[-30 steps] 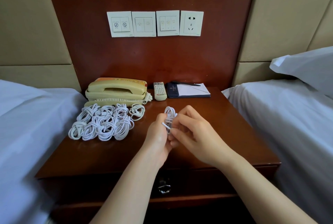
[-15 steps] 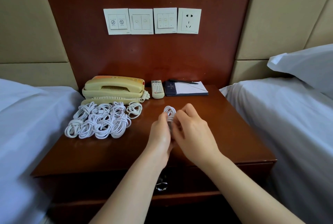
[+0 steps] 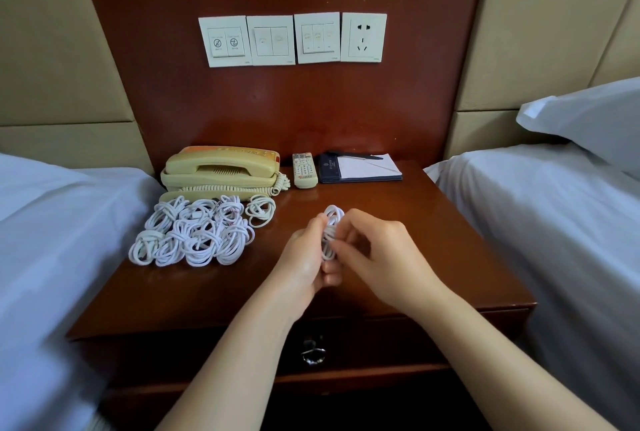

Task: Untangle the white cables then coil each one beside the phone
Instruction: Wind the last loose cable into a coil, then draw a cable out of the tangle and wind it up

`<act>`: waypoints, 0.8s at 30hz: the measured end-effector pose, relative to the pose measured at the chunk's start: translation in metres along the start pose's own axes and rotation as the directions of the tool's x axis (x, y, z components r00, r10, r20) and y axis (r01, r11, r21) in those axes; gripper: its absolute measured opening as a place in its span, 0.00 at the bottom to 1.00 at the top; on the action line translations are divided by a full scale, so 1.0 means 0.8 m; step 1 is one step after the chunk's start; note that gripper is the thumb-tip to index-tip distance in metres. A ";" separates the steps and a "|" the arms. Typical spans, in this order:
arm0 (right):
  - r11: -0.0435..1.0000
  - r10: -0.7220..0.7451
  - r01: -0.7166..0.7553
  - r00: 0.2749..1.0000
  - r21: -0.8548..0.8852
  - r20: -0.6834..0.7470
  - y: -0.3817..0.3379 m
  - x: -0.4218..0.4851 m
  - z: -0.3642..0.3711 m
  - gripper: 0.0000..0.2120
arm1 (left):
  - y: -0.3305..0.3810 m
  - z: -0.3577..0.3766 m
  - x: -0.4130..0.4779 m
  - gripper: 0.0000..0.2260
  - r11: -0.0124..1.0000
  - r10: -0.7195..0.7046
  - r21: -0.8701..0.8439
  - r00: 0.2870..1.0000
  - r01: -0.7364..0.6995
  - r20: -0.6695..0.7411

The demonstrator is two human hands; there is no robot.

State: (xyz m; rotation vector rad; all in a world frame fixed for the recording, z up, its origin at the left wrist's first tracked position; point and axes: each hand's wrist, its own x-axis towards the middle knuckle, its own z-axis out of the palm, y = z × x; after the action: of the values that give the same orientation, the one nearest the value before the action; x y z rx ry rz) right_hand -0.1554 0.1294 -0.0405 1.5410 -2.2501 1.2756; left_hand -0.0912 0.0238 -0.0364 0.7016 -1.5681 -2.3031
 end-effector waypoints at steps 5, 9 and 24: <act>0.986 0.098 -0.083 0.990 0.147 -0.099 -0.005 0.001 -0.003 0.08 | 0.000 0.006 -0.003 0.18 1.000 0.031 -0.004 0.997 -0.031 0.073; 0.975 0.137 -0.114 0.984 0.192 -0.116 -0.009 0.001 -0.002 0.11 | -0.004 0.010 -0.004 0.19 0.998 0.050 0.038 0.994 -0.054 0.095; 0.927 0.180 -0.127 0.976 0.354 -0.121 0.004 0.002 0.011 0.10 | 0.000 0.000 0.008 0.18 0.994 0.084 -0.072 0.996 -0.086 -0.025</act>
State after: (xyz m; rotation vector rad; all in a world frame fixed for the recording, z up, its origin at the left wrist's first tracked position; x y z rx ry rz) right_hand -0.1559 0.1225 -0.0465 1.3230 -2.1738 1.8493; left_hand -0.0964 0.0207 -0.0380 0.6280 -1.4670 -2.2707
